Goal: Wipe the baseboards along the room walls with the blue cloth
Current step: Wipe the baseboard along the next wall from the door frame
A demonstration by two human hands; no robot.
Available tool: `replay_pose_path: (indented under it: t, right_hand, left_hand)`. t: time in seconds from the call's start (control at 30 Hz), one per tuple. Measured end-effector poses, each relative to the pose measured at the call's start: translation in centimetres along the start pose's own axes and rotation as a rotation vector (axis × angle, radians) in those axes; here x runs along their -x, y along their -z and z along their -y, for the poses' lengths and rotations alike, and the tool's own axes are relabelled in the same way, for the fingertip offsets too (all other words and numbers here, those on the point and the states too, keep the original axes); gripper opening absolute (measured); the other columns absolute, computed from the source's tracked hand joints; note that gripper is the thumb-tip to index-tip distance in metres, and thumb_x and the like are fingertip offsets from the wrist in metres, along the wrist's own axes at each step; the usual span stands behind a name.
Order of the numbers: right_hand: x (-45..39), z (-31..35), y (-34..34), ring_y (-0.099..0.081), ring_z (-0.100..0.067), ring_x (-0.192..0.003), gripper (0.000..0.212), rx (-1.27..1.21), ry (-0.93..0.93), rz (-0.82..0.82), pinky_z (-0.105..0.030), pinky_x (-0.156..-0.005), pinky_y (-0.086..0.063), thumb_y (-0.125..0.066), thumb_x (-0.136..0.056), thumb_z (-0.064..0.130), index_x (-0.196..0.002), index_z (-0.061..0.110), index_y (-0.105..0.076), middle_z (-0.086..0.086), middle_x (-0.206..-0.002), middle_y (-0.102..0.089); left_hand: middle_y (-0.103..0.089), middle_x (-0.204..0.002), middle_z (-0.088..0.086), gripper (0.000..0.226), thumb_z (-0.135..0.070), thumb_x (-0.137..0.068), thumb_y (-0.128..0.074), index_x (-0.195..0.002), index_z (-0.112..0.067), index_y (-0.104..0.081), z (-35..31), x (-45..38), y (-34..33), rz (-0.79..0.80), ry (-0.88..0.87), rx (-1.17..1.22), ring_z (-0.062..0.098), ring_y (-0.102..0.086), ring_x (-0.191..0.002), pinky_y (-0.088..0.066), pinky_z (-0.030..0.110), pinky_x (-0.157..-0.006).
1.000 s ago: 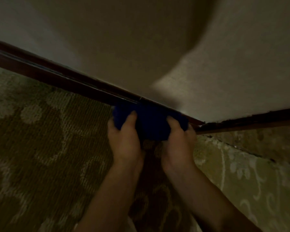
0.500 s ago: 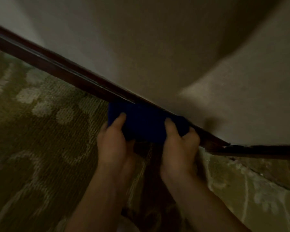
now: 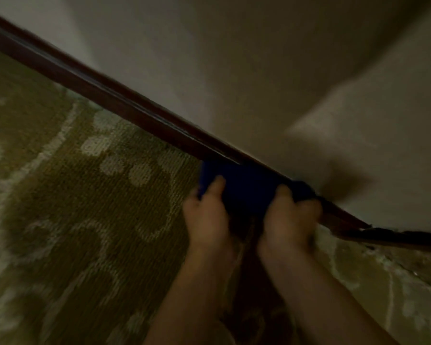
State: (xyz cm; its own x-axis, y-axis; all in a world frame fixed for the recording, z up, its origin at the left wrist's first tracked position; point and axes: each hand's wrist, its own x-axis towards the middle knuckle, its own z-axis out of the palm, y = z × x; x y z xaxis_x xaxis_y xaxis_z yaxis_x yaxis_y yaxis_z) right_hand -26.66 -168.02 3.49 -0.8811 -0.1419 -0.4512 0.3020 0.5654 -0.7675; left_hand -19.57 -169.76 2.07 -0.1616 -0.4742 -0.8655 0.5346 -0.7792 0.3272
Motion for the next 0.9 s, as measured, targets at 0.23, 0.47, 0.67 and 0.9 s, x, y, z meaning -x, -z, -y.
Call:
replay_pose_path:
  t: [0.23,0.47,0.67,0.9]
  right_hand:
    - [2.3,0.8,-2.8,-0.058,-0.017,-0.115,0.046,-0.130,0.000,0.244,-0.036,-0.103,-0.048,-0.062,-0.096,0.019,-0.139,0.021,-0.046,-0.002,-0.136,-0.055]
    - [0.3,-0.3,2.6,-0.051,-0.010,-0.092,0.053,-0.255,-0.093,0.149,-0.027,-0.089,-0.042,-0.059,-0.097,0.013,-0.146,0.018,-0.038,0.006,-0.117,-0.048]
    - [3.0,-3.5,2.4,-0.066,-0.019,-0.103,0.040,-0.504,-0.316,0.438,-0.036,-0.084,-0.055,-0.069,-0.090,0.014,-0.126,0.028,-0.057,-0.002,-0.122,-0.064]
    - [1.2,-6.4,2.8,-0.049,-0.018,-0.132,0.053,-0.462,-0.401,0.501,-0.021,-0.101,-0.039,-0.057,-0.096,0.012,-0.144,0.027,-0.041,0.006,-0.134,-0.052]
  left_hand:
    - [-0.071,-0.122,0.006,0.043,-0.034,-0.093,-0.062,-0.135,-0.023,-0.058,-2.3,-1.4,0.6,-0.045,-0.200,0.064,0.027,-0.071,-0.105,-0.057,0.048,-0.092]
    - [-0.068,-0.119,0.006,0.044,-0.019,-0.098,-0.061,-0.141,-0.013,-0.051,1.2,1.4,3.5,0.068,-0.042,-0.229,0.021,-0.071,-0.099,-0.062,0.026,-0.070]
    - [-0.073,-0.114,0.011,0.026,-0.020,-0.096,-0.060,-0.122,-0.016,-0.063,-1.7,2.2,6.8,-0.019,-0.223,-0.282,0.030,-0.071,-0.103,-0.057,0.043,-0.084]
    - [-0.071,-0.123,0.014,0.034,-0.019,-0.101,-0.052,-0.133,-0.009,-0.059,-1.9,-0.1,5.2,0.075,-0.094,-0.389,0.027,-0.071,-0.107,-0.060,0.037,-0.082]
